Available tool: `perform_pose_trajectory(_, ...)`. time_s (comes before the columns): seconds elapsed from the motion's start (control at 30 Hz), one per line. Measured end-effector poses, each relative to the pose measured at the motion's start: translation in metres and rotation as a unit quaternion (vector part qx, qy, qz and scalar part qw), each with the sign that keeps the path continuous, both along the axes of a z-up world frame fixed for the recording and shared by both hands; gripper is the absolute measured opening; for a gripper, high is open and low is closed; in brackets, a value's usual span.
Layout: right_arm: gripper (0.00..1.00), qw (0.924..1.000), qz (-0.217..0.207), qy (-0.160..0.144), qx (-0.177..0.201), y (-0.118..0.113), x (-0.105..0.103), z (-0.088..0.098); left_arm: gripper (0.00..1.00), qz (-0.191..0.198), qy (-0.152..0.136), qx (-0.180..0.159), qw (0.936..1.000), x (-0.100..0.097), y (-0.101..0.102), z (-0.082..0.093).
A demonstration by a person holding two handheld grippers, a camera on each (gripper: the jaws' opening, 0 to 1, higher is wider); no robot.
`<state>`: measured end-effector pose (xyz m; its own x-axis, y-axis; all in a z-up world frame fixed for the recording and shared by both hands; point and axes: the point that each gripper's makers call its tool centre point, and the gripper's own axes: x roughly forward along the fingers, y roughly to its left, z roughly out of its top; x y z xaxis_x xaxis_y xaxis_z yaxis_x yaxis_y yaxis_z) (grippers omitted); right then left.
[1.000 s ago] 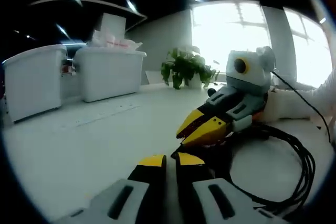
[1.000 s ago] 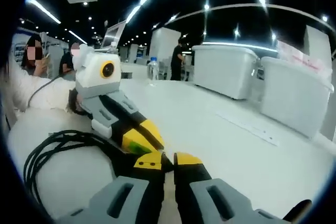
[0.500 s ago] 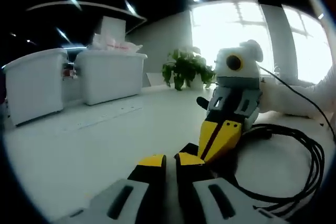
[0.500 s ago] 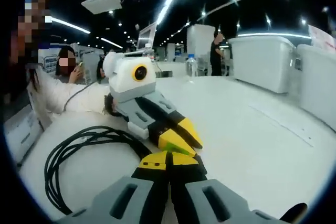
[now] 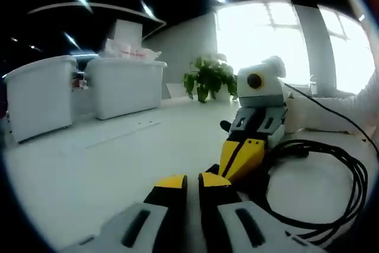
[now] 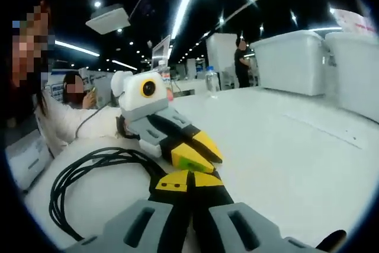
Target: Coil the Type-C to USB data cable on the desktop and secure it with Velcro straps.
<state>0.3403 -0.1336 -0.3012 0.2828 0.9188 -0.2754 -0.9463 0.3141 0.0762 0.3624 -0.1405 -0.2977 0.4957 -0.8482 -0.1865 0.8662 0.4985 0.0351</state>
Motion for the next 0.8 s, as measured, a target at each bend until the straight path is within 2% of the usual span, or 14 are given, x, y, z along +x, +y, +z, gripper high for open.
perform_pose_trajectory(0.37,0.01,0.999,-0.023,-0.039,-0.004,-0.003,0.013,0.0,0.09,-0.001,-0.001,0.0,1.0,0.002,0.0,0.0)
perform_pose_trajectory(0.8,0.01,0.9977,-0.046,-0.049,-0.002,-0.008,0.024,0.0,0.09,-0.002,-0.002,-0.001,1.0,0.001,0.0,0.0)
